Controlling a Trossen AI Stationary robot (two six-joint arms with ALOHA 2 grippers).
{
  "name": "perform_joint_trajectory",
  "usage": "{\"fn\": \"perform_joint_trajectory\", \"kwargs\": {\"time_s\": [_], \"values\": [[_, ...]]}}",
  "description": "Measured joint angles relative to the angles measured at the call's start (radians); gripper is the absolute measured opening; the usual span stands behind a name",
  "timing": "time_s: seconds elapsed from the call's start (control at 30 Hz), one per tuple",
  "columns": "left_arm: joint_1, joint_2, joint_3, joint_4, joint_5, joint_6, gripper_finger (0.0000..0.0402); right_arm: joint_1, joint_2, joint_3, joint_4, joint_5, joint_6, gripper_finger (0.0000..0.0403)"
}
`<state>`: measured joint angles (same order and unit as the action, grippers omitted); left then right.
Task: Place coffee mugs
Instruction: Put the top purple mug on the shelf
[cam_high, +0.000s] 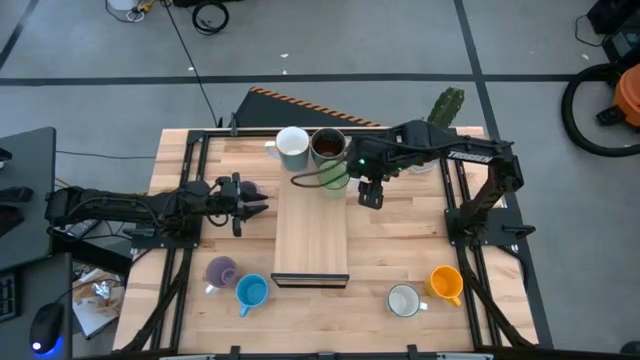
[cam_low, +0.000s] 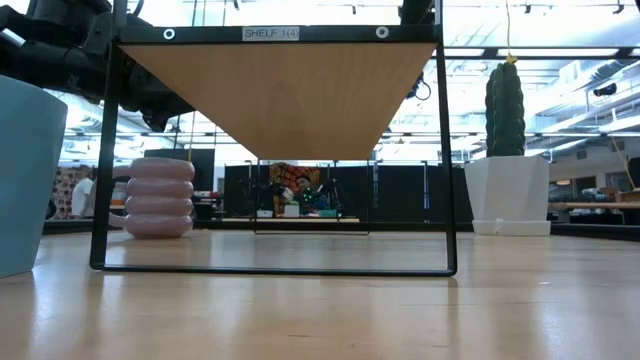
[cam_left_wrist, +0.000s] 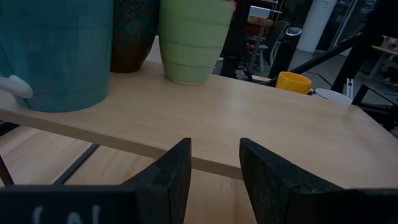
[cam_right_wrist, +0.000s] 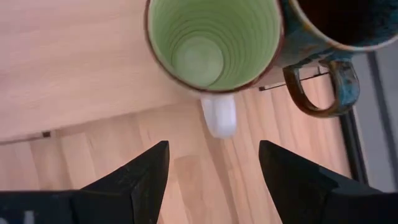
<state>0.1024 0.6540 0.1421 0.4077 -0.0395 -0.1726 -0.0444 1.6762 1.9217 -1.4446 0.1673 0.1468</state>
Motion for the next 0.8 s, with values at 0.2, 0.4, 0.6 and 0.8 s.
{"fn": "perform_joint_trajectory", "kwargs": {"time_s": [0.2, 0.4, 0.6, 0.8], "values": [[0.0, 0.0, 0.0, -0.024, 0.0, 0.0, 0.0141, 0.052, -0.126, -0.175, 0.101, 0.08, 0.039, 0.0255], [0.0, 0.0, 0.039, -0.091, -0.002, -0.026, 0.0141, 0.078, -0.286, -0.411, 0.27, 0.109, 0.045, 0.0255], [-0.048, 0.0, 0.119, -0.337, -0.115, -0.053, 0.0141, 0.076, -0.419, -0.622, 0.434, 0.13, 0.029, 0.0253], [-0.168, 0.0, 0.255, -0.599, -0.248, -0.175, 0.0141, 0.076, -0.492, -0.724, 0.487, 0.107, 0.031, 0.0247]]}}
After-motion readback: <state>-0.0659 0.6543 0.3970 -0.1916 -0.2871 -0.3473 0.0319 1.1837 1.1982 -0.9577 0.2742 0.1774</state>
